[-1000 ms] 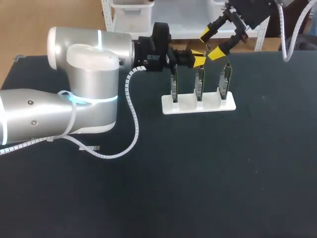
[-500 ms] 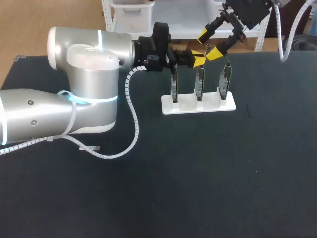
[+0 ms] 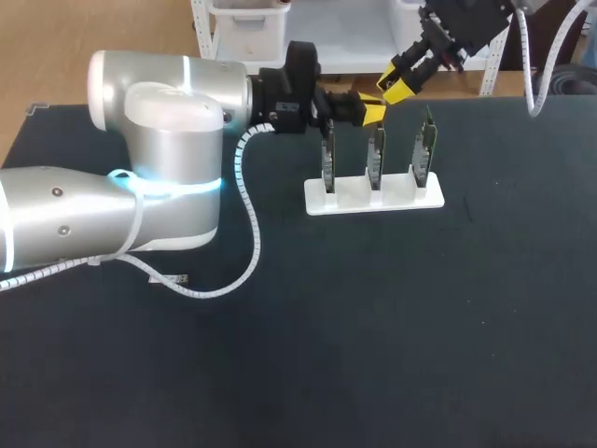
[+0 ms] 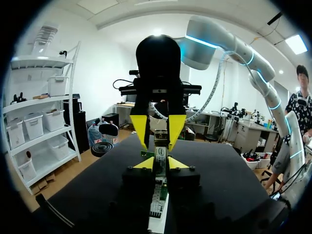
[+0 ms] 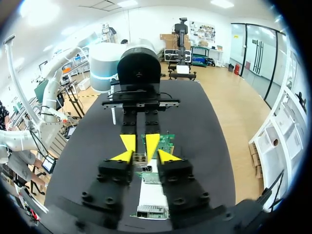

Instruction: Pick up the optical module with the left hand, and insert it into the network port with the right hand.

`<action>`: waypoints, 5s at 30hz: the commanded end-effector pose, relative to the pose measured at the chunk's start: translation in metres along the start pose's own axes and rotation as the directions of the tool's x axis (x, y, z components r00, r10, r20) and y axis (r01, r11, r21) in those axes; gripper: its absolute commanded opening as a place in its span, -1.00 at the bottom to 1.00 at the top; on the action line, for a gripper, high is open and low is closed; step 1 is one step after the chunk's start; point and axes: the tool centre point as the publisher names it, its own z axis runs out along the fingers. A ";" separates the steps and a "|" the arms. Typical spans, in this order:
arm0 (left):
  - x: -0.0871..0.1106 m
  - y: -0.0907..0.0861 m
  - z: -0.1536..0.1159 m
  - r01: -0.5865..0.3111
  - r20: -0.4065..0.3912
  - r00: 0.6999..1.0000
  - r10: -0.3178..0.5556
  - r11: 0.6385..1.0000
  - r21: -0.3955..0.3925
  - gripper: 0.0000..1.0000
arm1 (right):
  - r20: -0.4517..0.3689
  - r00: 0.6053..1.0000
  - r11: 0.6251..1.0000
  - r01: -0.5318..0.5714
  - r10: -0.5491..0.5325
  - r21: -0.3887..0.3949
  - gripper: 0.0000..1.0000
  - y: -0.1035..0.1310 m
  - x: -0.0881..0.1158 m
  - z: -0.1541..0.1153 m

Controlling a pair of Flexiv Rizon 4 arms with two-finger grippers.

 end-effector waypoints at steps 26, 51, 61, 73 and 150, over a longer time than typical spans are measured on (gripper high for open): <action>-0.012 -0.005 -0.002 -0.079 -0.050 0.996 0.080 0.996 0.028 1.00 | 0.005 1.000 1.000 -0.007 0.007 0.023 -1.00 -0.001 0.004 -0.002; -0.008 -0.013 -0.033 -0.093 -0.292 0.948 0.123 0.989 0.115 1.00 | 0.012 1.000 1.000 -0.004 0.003 0.025 -1.00 -0.003 0.006 -0.003; -0.003 -0.015 -0.034 -0.083 -0.351 0.929 0.115 0.991 0.105 1.00 | 0.011 1.000 1.000 -0.004 0.004 0.024 -1.00 -0.002 0.007 -0.003; 0.000 -0.015 -0.036 -0.073 -0.390 0.915 0.102 0.993 0.089 1.00 | 0.006 1.000 1.000 0.001 -0.001 0.024 -1.00 -0.001 0.006 -0.003; 0.001 -0.016 -0.036 -0.071 -0.391 0.915 0.101 0.993 0.089 1.00 | -0.144 0.988 0.997 -0.045 0.054 0.062 -1.00 0.006 0.003 0.003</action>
